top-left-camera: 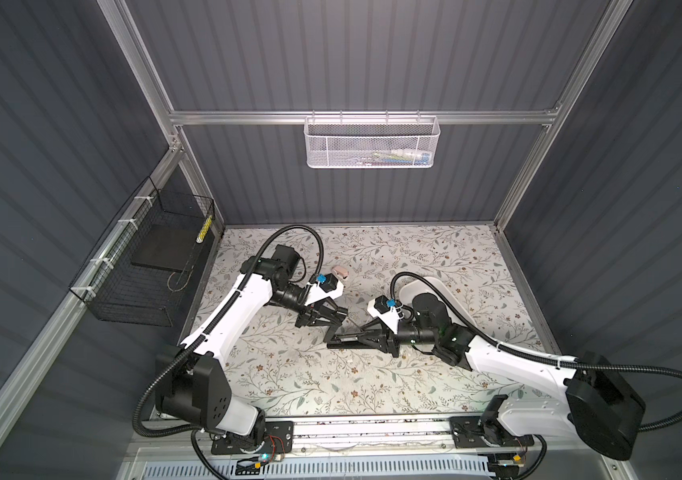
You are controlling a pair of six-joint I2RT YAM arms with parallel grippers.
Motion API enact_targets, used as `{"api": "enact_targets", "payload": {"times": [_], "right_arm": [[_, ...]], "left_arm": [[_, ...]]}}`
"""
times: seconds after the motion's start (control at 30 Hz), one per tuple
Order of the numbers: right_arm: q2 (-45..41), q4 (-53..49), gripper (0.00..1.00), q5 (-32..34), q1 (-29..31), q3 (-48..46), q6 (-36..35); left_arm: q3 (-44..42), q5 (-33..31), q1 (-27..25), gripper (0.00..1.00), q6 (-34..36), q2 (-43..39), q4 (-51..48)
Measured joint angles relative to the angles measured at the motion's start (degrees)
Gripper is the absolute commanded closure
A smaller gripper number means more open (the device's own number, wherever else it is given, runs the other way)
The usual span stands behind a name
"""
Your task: Load the staples into the stapler
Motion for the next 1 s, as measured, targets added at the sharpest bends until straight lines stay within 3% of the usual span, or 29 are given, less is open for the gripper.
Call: {"api": "enact_targets", "payload": {"times": [0.17, 0.4, 0.57, 1.0], "right_arm": [[0.72, -0.94, 0.8, 0.04, 0.74, 0.52, -0.79], [1.03, -1.07, 1.0, 0.24, 1.03, 1.49, -2.54], [0.22, 0.02, 1.0, 0.42, 1.2, 1.42, -3.3], [-2.99, 9.84, 1.0, -1.31, 1.51, -3.72, -4.44]], "left_arm": [[0.22, -0.48, 0.09, 1.0, 0.72, -0.09, -0.7], [-1.64, -1.64, 0.09, 1.0, -3.98, -3.93, 2.89], [-2.78, -1.99, 0.13, 1.0, -7.61, -7.54, 5.53], [-13.53, -1.95, 1.29, 1.0, -26.53, -24.92, 22.05]]}}
